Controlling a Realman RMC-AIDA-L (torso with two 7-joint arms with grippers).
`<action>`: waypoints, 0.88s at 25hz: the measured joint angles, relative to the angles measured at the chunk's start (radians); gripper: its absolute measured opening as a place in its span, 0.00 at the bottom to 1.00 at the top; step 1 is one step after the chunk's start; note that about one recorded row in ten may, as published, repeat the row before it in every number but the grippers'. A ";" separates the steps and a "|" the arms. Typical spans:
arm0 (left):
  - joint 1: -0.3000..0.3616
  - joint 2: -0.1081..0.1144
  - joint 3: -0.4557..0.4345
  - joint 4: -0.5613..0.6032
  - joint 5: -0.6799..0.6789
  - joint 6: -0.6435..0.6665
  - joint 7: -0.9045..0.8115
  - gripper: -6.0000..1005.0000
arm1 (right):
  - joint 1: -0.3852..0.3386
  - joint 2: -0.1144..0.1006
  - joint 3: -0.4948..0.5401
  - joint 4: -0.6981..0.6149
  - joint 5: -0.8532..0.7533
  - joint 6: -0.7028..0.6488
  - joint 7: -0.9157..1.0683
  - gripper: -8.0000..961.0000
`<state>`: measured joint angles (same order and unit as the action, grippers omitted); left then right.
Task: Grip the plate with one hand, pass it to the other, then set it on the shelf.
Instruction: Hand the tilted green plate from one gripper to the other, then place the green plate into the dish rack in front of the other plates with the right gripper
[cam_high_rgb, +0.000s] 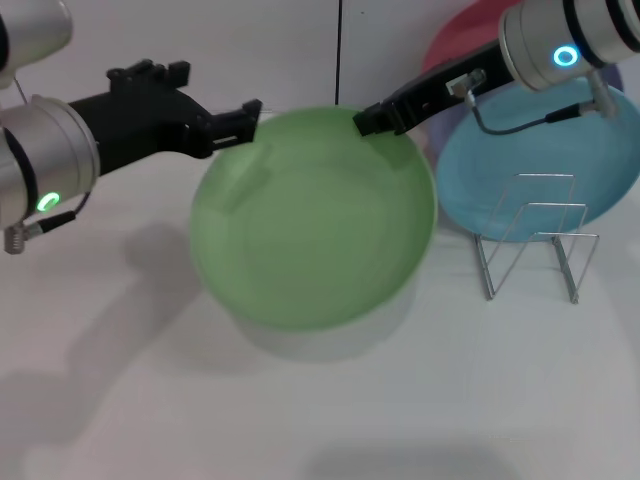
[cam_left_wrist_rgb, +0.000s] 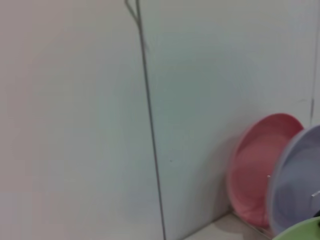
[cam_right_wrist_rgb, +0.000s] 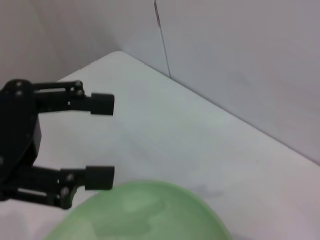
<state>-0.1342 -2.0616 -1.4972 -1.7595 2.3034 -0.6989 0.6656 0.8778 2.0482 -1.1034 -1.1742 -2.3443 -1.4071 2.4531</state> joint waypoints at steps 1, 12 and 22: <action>0.003 0.000 -0.001 0.000 0.000 0.009 0.003 0.71 | 0.000 0.000 0.000 0.000 0.000 0.000 0.000 0.05; 0.026 -0.001 0.009 0.044 -0.001 0.145 0.049 0.87 | -0.017 -0.004 -0.004 -0.168 -0.094 -0.061 -0.090 0.04; 0.034 -0.001 0.020 0.106 -0.002 0.298 0.051 0.87 | -0.021 0.000 -0.046 -0.312 -0.185 -0.098 -0.109 0.04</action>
<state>-0.0999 -2.0629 -1.4770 -1.6530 2.3016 -0.4011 0.7168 0.8565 2.0487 -1.1497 -1.4858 -2.5296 -1.5049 2.3443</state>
